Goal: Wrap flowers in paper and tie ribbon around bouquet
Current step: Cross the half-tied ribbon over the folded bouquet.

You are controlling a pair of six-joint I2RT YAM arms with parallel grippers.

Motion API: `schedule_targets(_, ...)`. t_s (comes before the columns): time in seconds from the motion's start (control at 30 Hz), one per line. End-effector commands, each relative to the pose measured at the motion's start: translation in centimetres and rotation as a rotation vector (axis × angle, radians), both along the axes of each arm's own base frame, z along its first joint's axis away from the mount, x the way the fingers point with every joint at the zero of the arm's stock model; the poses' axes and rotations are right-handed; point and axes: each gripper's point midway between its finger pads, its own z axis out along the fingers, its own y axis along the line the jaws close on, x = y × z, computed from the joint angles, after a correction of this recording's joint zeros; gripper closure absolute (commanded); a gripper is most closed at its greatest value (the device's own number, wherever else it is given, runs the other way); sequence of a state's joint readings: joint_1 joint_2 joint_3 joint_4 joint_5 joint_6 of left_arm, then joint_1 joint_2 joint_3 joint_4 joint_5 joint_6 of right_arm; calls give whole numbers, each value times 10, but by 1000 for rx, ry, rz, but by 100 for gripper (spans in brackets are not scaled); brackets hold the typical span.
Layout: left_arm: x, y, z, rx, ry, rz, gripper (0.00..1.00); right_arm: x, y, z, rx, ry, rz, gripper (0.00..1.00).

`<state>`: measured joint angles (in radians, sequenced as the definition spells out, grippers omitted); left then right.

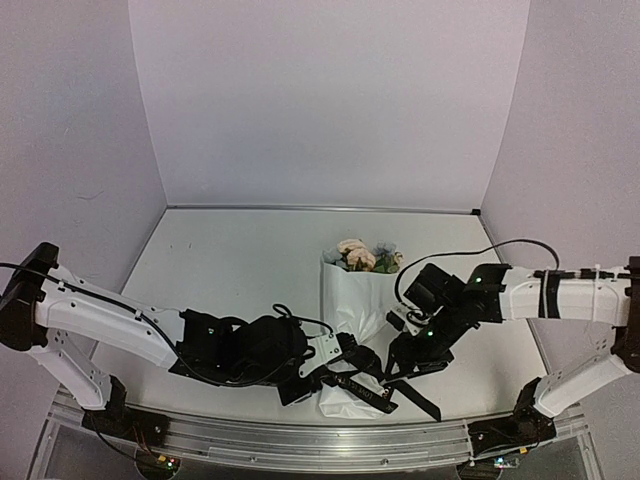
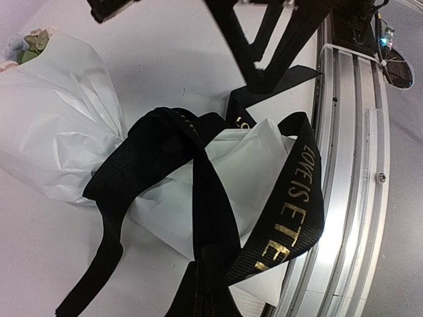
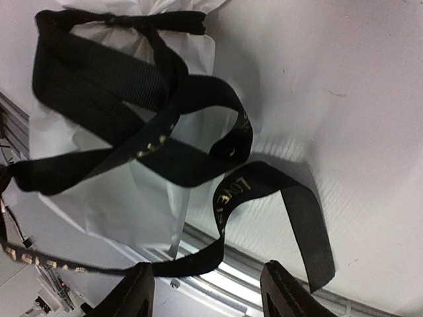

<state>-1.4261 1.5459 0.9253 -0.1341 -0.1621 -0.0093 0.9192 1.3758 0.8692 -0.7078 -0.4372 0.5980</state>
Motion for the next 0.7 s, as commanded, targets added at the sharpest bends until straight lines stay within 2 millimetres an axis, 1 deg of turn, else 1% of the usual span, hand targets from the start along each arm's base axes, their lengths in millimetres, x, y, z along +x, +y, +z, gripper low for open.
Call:
schedule_targets(0.0, 6, -5, 12, -13, -19, 28, 100, 24, 23, -13, 45, -73, -8, 46)
schedule_targets(0.1, 7, -4, 14, -15, -23, 35, 100, 32, 20, -25, 35, -138, 14, 48)
schedule_targets(0.23, 10, -3, 15, -10, -31, 48, 100, 37, 3, -35, -18, -239, 58, 54)
schedule_targets(0.37, 11, -3, 17, -14, -34, 57, 100, 35, -14, -41, -29, -307, 85, 51)
schedule_targets(0.43, 11, -2, 16, -16, -36, 62, 100, 36, -14, -42, -6, -344, 102, 52)
schedule_targets(0.53, 13, -2, 16, -13, -41, 67, 100, 35, -7, -46, 41, -393, 169, 56)
schedule_targets(0.67, 15, -4, 19, -18, -48, 73, 100, 31, -2, -49, 12, -496, 327, 49)
